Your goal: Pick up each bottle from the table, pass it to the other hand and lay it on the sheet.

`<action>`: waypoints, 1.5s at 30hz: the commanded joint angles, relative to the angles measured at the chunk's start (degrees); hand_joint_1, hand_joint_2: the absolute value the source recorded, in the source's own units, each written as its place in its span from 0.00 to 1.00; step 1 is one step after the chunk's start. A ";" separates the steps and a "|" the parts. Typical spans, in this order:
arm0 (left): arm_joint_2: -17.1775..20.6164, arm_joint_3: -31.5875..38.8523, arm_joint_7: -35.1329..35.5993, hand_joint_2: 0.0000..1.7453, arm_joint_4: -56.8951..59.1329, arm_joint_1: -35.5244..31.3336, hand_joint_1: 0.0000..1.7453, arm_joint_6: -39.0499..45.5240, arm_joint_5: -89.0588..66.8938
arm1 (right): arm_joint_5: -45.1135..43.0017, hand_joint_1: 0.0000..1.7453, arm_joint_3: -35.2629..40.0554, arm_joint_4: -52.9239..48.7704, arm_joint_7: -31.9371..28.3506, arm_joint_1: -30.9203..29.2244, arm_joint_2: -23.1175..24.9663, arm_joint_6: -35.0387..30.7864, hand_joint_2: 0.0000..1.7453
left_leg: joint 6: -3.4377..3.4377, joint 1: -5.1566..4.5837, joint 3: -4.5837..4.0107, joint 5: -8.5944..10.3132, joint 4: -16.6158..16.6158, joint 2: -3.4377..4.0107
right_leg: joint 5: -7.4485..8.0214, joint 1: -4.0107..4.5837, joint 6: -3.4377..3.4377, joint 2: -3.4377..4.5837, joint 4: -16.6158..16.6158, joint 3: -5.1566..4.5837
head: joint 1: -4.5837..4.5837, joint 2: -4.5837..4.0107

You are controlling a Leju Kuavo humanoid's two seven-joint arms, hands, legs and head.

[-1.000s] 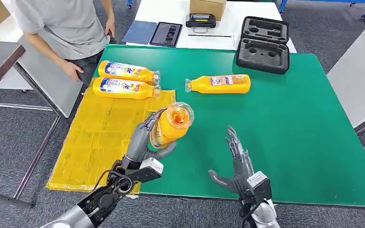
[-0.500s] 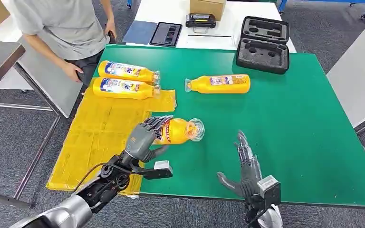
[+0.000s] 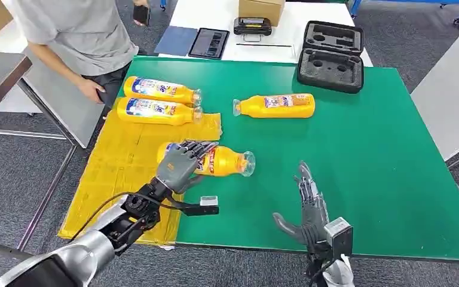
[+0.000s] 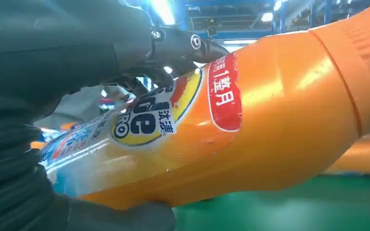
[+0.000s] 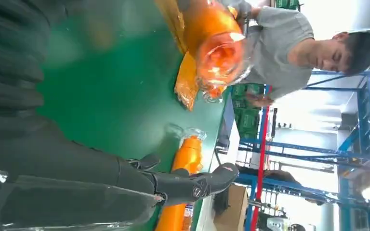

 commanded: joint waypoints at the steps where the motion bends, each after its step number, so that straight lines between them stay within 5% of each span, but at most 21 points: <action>1: 0.93 -5.63 11.23 1.00 8.72 -5.47 1.00 -0.93 -10.00 | 0.27 0.00 -2.00 3.95 0.30 -1.34 1.21 0.11 1.00 | -0.15 0.13 0.44 -0.23 0.02 0.09 | -0.17 0.14 -0.17 0.10 -0.05 0.45 | -0.02 0.00; 9: 1.04 -6.04 14.95 1.00 8.83 -4.93 1.00 -1.35 -13.23 | 0.16 0.00 -2.21 3.97 0.30 -0.79 0.95 -0.05 1.00 | -0.07 0.06 0.13 -0.06 -0.01 0.04 | -0.04 0.06 -0.08 0.04 -0.05 0.14 | -0.02 0.00; 23: 2.24 -2.54 20.50 1.00 11.62 -6.04 1.00 -15.32 -20.05 | 0.51 0.00 -3.33 7.87 0.30 -0.84 1.70 -1.04 1.00 | -0.14 0.13 0.40 -0.19 0.00 0.04 | -0.15 0.14 -0.16 0.04 -0.06 0.42 | -0.02 0.00; 45: 2.79 1.77 19.66 1.00 9.17 -3.77 1.00 -14.52 -21.24 | 0.65 0.00 -3.97 8.38 0.30 -0.26 1.79 -1.55 1.00 | -0.08 0.05 0.17 -0.06 -0.05 0.04 | -0.04 0.05 -0.08 0.05 -0.05 0.17 | -0.02 0.00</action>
